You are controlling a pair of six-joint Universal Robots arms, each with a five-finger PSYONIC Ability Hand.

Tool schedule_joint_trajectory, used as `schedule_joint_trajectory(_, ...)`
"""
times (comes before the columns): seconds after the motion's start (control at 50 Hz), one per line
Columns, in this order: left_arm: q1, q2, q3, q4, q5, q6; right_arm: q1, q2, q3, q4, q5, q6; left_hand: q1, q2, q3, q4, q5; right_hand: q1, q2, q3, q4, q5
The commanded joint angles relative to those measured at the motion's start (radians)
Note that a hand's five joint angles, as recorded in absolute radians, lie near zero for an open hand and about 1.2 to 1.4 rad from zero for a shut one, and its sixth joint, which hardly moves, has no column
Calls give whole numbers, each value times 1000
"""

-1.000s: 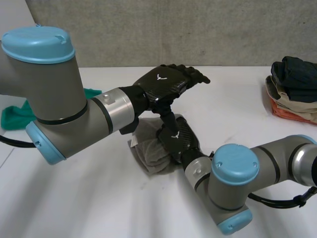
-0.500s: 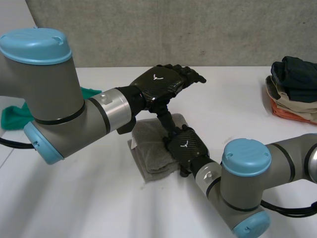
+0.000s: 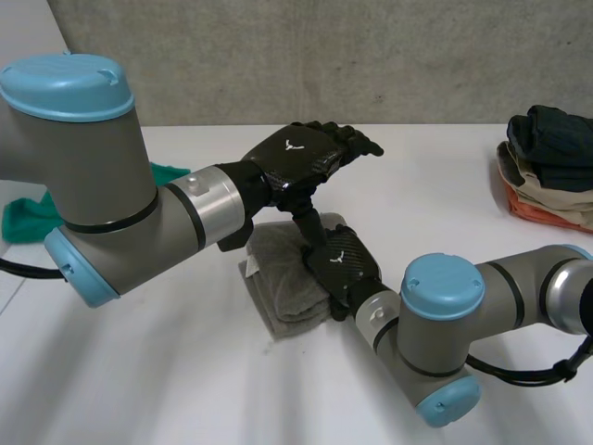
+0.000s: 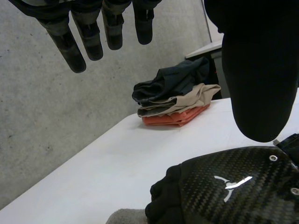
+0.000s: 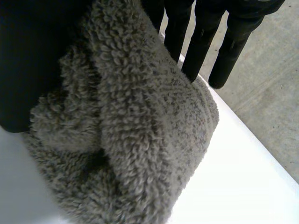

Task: Fold the laundry.

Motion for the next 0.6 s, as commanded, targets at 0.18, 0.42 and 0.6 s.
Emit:
schedule_joint_trajectory(0.18, 1, 3, -10, 0, 1, 0, 6, 9, -51, -40, -4, 3, 22, 8, 4, 10, -9, 65, 47, 51, 54, 275)
schedule_joint_trajectory(0.42, 6, 9, -12, 0, 0, 0, -17, 15, -114, -61, 0, 12, 22, 8, 4, 10, -9, 807, 789, 792, 796, 1017)
schedule_joint_trajectory(0.6, 46, 72, 5, 11, 0, -2, -107, -23, -213, -69, -13, 31, 22, 8, 4, 10, -9, 807, 789, 792, 796, 1017)
